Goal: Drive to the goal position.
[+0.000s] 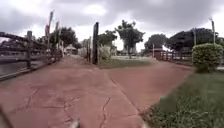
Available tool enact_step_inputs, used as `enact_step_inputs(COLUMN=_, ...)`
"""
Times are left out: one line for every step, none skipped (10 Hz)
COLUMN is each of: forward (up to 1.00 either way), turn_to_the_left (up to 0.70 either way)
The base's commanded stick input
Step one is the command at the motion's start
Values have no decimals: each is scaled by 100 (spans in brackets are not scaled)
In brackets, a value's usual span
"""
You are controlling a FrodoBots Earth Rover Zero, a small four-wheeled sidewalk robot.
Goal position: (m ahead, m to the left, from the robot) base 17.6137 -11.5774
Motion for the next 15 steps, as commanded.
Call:
enact_step_inputs(forward=70, turn_to_the_left=-4)
enact_step_inputs(forward=70, turn_to_the_left=-17)
enact_step_inputs(forward=70, turn_to_the_left=-35)
enact_step_inputs(forward=70, turn_to_the_left=-35)
enact_step_inputs(forward=70, turn_to_the_left=-35)
enact_step_inputs(forward=70, turn_to_the_left=-35)
enact_step_inputs(forward=70, turn_to_the_left=-35)
enact_step_inputs(forward=70, turn_to_the_left=-35)
enact_step_inputs(forward=70, turn_to_the_left=-35)
enact_step_inputs(forward=70, turn_to_the_left=-35)
enact_step_inputs(forward=70, turn_to_the_left=-35)
enact_step_inputs(forward=70, turn_to_the_left=-35)
enact_step_inputs(forward=70, turn_to_the_left=-29)
enact_step_inputs(forward=70, turn_to_the_left=-19)
enact_step_inputs(forward=70, turn_to_the_left=0)
